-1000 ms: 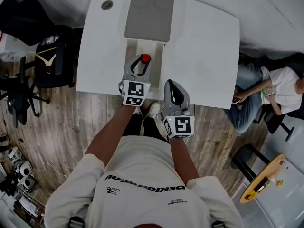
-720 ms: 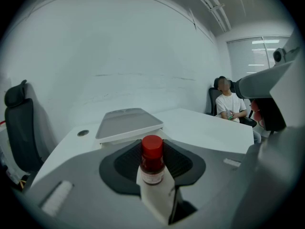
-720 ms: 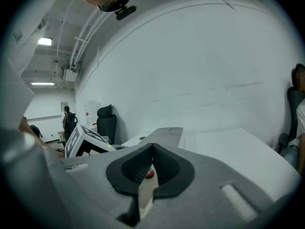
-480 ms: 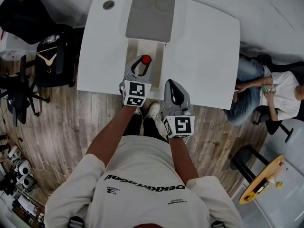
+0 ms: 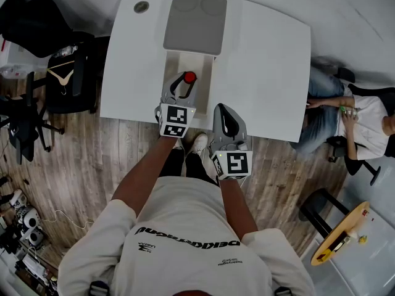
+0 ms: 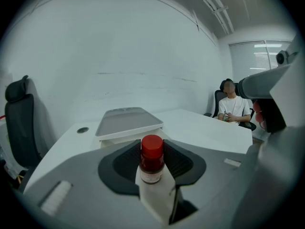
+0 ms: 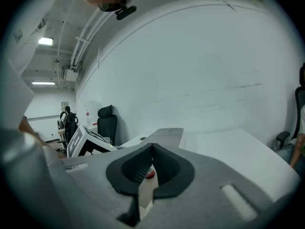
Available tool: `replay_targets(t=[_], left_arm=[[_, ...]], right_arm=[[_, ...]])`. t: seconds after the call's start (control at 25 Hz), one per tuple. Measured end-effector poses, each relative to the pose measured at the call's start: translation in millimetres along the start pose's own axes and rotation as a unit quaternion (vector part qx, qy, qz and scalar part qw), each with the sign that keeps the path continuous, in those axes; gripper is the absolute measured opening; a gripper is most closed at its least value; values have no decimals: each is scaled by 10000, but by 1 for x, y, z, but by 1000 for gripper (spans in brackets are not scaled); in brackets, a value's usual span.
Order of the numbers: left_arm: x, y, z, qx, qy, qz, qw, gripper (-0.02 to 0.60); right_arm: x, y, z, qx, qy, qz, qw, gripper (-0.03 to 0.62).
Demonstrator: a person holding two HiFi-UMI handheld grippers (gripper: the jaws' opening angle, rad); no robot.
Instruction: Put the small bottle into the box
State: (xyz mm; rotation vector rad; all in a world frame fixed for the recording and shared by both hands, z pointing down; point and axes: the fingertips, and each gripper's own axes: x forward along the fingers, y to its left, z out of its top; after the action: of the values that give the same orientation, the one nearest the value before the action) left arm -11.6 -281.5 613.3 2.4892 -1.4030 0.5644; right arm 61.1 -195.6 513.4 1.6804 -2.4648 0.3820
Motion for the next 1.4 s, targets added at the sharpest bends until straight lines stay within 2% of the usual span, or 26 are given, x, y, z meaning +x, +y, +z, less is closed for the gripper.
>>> replay_targets(t=[0.24, 0.96, 1.4], left_arm=[[-3, 0, 0, -69, 10, 19, 10000, 179], [-26, 1, 20, -175, -232, 106, 9995, 179], [-50, -4, 38, -300, -471, 262, 9981, 130]], right_arm=[[-2, 0, 2, -32, -7, -10, 10000, -2], [-10, 11, 9, -52, -84, 11, 10000, -2], [-21, 17, 25, -112, -246, 86, 9996, -2]])
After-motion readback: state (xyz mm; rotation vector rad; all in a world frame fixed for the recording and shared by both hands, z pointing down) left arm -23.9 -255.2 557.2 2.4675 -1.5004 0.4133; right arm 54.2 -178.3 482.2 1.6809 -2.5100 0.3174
